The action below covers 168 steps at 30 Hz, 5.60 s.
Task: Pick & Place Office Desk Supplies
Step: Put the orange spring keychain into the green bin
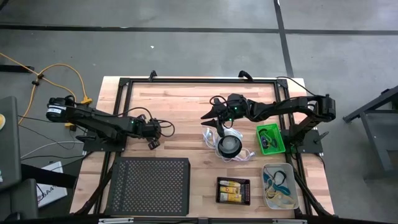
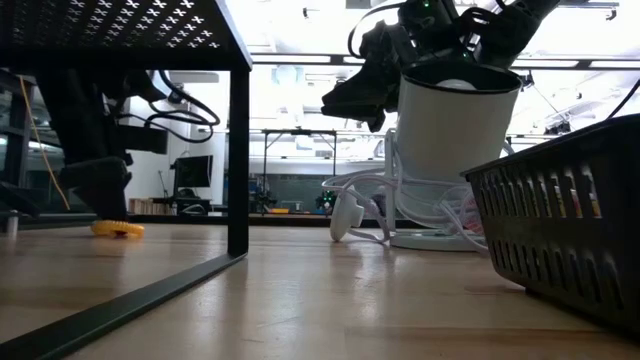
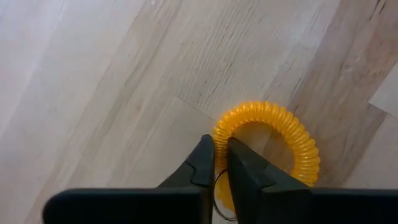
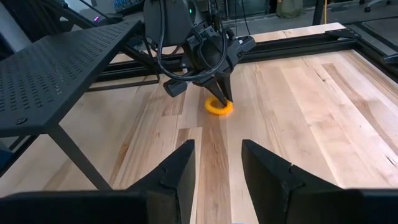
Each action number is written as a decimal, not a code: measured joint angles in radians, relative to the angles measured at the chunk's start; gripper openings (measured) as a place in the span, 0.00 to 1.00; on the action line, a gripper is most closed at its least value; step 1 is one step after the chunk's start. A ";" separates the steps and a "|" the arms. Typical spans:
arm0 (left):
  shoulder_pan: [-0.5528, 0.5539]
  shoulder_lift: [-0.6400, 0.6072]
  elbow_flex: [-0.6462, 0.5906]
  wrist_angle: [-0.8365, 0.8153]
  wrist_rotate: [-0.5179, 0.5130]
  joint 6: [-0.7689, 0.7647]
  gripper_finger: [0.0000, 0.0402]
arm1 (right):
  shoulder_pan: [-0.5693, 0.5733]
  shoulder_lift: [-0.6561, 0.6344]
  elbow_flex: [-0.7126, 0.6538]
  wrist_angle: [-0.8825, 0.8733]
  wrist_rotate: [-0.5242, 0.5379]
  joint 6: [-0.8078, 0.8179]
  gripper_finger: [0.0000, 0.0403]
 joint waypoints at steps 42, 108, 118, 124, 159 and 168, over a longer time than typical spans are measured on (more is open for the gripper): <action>0.107 -0.076 0.018 0.848 -0.060 0.480 0.02 | 0.000 0.000 0.000 0.000 0.000 0.000 0.30; 0.065 0.333 0.219 1.392 -0.164 0.740 0.02 | 0.000 0.000 0.000 0.028 0.105 0.000 0.30; 0.066 0.333 0.219 1.415 -0.164 0.735 0.02 | 0.000 0.000 0.000 0.125 0.119 0.000 0.30; 0.066 0.333 0.219 1.437 -0.166 0.735 0.02 | 0.001 0.000 0.000 0.145 0.182 0.000 0.30; 0.066 0.333 0.219 1.438 -0.165 0.736 0.03 | 0.008 0.000 0.000 0.102 0.260 0.030 0.05; 0.066 0.333 0.219 1.420 -0.164 0.740 0.03 | 0.020 -0.004 0.000 0.098 0.268 0.030 0.05</action>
